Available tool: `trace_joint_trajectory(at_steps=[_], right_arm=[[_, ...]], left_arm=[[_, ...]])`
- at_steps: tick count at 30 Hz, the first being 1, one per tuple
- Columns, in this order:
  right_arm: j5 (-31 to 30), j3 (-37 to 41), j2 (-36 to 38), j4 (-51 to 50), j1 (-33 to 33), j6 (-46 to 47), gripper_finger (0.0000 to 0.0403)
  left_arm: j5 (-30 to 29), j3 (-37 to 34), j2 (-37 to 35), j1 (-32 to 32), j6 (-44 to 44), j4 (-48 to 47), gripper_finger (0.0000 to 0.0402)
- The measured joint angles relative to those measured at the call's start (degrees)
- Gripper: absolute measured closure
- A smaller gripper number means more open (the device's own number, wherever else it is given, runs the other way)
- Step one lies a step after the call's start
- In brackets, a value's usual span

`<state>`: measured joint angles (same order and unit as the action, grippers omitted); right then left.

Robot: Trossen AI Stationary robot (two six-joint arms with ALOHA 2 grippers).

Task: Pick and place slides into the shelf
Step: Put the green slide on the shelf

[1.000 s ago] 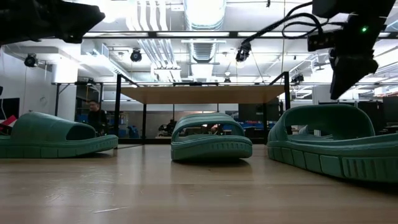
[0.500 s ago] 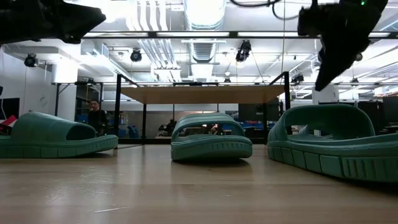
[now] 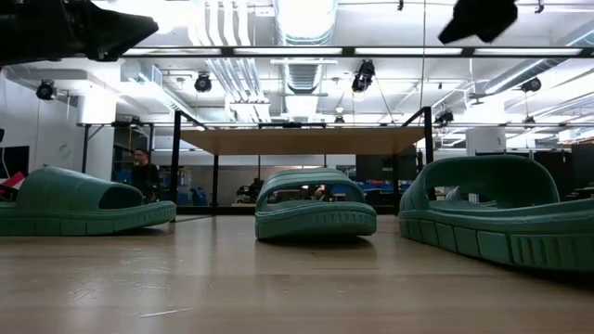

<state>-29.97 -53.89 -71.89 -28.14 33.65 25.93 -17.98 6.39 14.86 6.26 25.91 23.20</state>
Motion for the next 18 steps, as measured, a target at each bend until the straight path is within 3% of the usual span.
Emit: trace_joint_trajectory(at_steps=[12, 18], right_arm=[[-0.9, -11.6, -15.7, -0.4, 0.1, -15.9, 0.0232], [-5.4, -18.4, -24.6, -3.2, -0.4, -23.7, 0.0232]], left_arm=[[-0.5, 0.0, 0.1, 0.0, 0.0, -0.1, 0.0237], [-0.5, 0.0, 0.0, 0.0, 0.0, -0.1, 0.0237]])
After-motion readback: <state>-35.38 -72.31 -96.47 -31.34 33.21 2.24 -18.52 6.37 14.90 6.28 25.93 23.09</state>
